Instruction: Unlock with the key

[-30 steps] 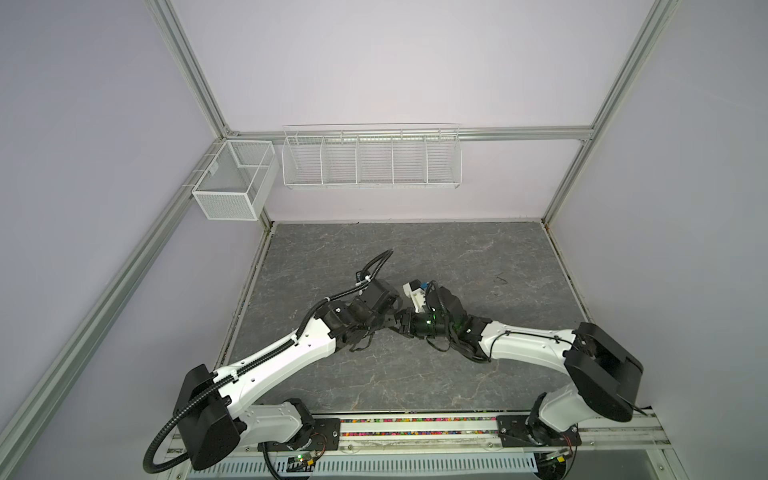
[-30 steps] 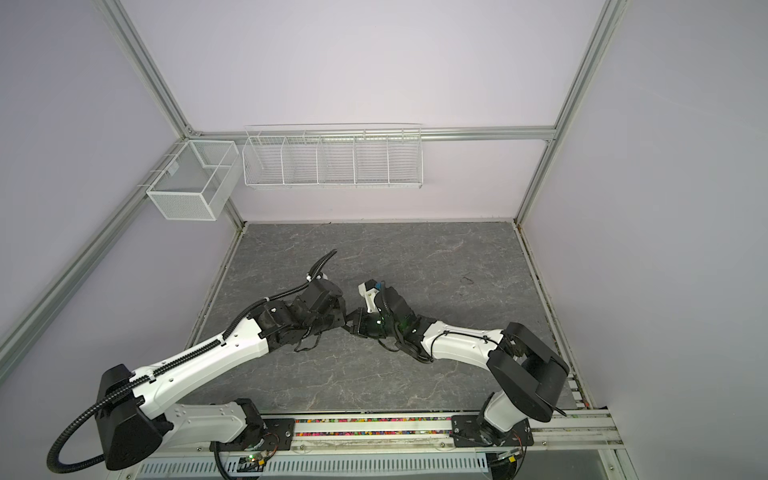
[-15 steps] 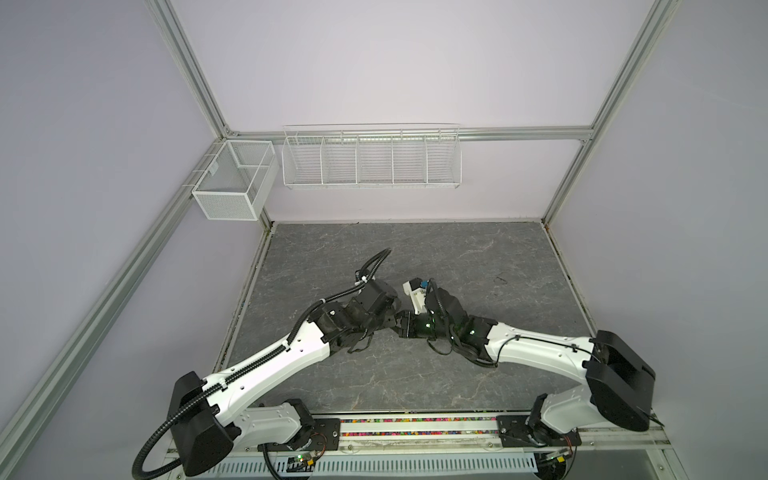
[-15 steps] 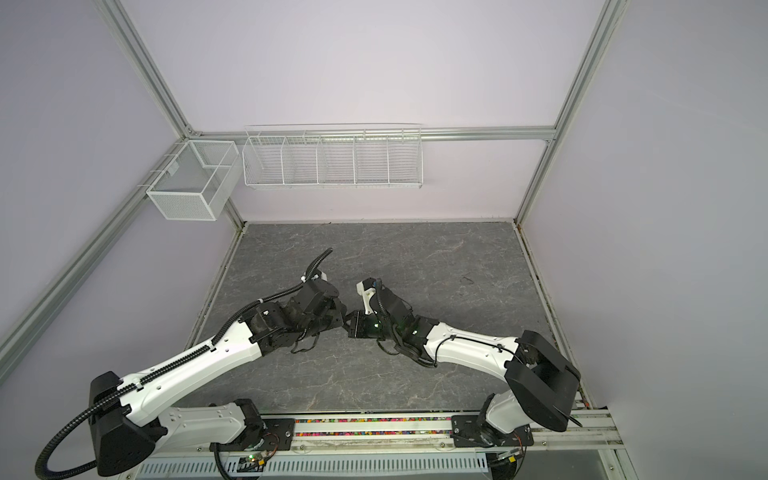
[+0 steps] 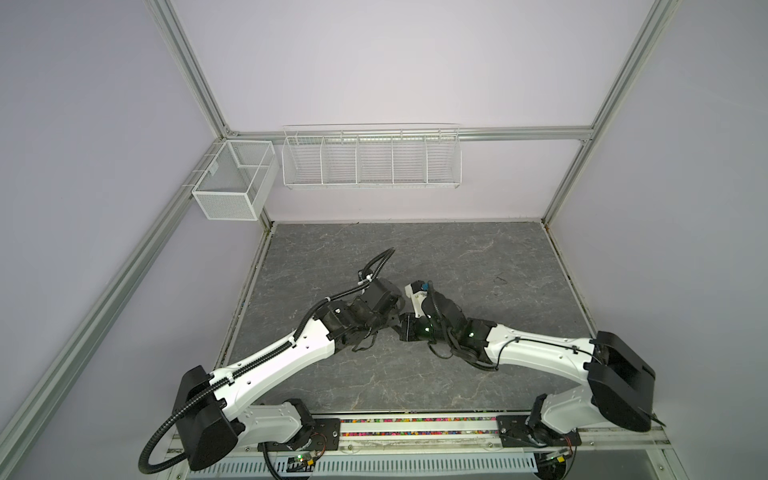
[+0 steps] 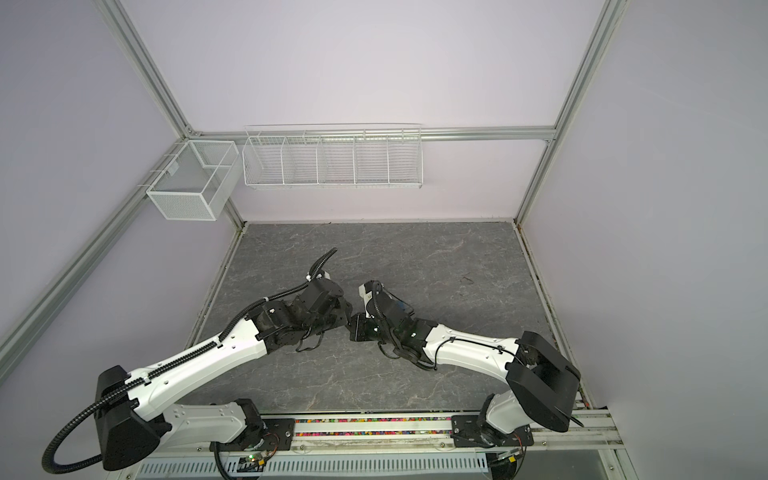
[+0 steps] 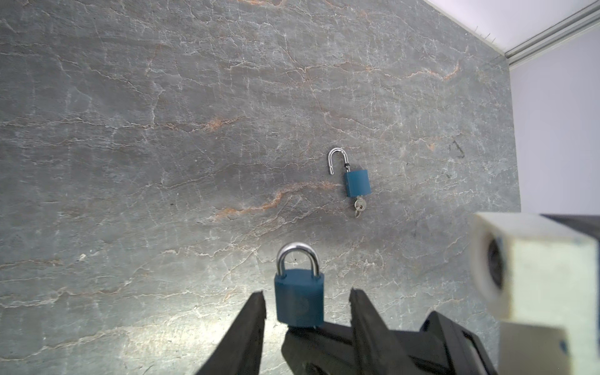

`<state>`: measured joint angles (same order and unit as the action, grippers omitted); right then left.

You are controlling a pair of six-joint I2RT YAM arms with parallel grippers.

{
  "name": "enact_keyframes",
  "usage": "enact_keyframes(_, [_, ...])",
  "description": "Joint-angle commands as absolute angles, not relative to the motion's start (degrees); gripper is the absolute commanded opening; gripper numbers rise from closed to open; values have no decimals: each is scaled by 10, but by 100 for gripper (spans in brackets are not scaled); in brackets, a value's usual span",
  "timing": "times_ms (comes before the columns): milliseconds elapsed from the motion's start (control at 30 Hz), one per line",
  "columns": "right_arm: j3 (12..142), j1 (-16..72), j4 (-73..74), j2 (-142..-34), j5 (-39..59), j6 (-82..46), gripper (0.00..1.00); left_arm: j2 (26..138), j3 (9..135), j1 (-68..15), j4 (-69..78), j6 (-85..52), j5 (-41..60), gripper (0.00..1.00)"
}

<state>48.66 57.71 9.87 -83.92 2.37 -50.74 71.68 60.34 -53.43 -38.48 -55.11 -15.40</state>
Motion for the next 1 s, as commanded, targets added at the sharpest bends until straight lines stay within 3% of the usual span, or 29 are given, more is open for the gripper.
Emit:
enact_keyframes(0, [498,582,114,-819,15,-503,7,724,589,-537,-364,-575,-157,43])
enact_keyframes(600, [500,585,121,-819,20,-501,6,735,559,-537,-318,-595,-142,25])
enact_keyframes(767, [500,585,113,-819,19,-500,7,742,565,-538,-324,-589,-141,12])
enact_keyframes(833, [501,585,116,-817,23,-504,6,741,570,-537,-324,-586,-137,0])
enact_keyframes(967, [500,580,141,-815,55,-519,7,720,566,-536,-306,-592,-135,0])
